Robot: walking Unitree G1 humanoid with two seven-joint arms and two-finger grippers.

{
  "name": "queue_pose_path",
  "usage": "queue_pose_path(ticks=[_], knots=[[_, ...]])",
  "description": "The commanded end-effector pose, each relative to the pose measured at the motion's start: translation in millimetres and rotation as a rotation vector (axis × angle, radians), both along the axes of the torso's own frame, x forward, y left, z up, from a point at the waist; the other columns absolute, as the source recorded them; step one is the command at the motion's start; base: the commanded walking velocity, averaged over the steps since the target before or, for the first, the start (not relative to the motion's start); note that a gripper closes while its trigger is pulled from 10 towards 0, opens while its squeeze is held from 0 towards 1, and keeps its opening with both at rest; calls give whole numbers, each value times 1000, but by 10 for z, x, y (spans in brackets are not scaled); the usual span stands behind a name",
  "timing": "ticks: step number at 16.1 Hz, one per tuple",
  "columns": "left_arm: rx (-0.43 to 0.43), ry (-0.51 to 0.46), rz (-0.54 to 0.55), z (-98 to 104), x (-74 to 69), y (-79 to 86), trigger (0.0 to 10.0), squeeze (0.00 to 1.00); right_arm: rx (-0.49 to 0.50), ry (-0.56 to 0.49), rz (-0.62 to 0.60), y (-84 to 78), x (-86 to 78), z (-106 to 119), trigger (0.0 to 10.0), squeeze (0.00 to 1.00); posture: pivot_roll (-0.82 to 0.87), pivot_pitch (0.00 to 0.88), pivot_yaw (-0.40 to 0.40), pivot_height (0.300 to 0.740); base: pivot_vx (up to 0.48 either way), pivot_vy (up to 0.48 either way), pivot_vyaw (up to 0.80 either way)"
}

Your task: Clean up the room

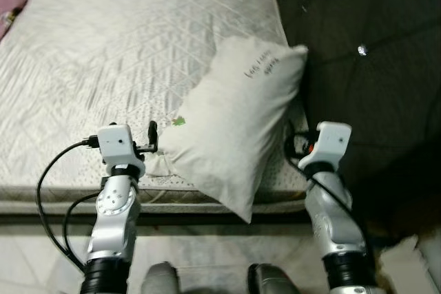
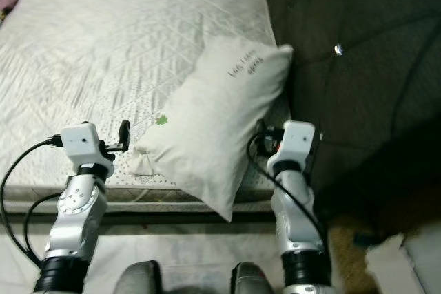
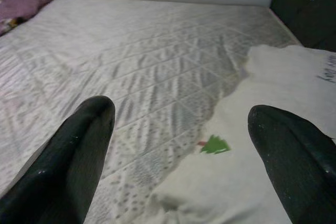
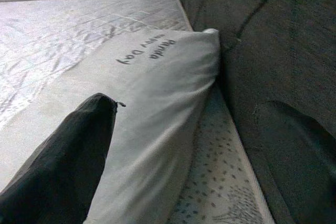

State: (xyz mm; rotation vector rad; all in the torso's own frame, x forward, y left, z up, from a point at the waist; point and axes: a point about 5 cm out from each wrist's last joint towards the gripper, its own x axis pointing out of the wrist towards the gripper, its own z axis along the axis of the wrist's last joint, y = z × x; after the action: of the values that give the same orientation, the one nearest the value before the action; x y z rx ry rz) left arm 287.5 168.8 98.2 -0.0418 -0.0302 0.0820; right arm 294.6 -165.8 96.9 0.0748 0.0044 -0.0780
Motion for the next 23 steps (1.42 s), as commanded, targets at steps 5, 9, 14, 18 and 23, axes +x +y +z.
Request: queue_pose_path(ticks=[5,9,14,18,23], knots=[[35,20,11,2,8,-15,10000,0,-9,4,22,9,14,4,10000,259,15,208,18,740,0,0,-160],[38,1,-9,69,35,-12,10000,0,-21,-27,74,109,47,68,10000,0,21,226,14,740,0,0,0],[18,20,14,35,12,20,10000,0,-13,-36,98,135,40,86,10000,0,16,233,13,740,0,0,0],[15,20,2,35,0,3,10000,0,-18,-39,120,154,38,88,10000,0,16,232,8,740,0,0,0],[15,15,-20,35,-8,-13,10000,0,-13,-38,126,158,33,79,10000,0,17,225,9,740,0,0,0]])
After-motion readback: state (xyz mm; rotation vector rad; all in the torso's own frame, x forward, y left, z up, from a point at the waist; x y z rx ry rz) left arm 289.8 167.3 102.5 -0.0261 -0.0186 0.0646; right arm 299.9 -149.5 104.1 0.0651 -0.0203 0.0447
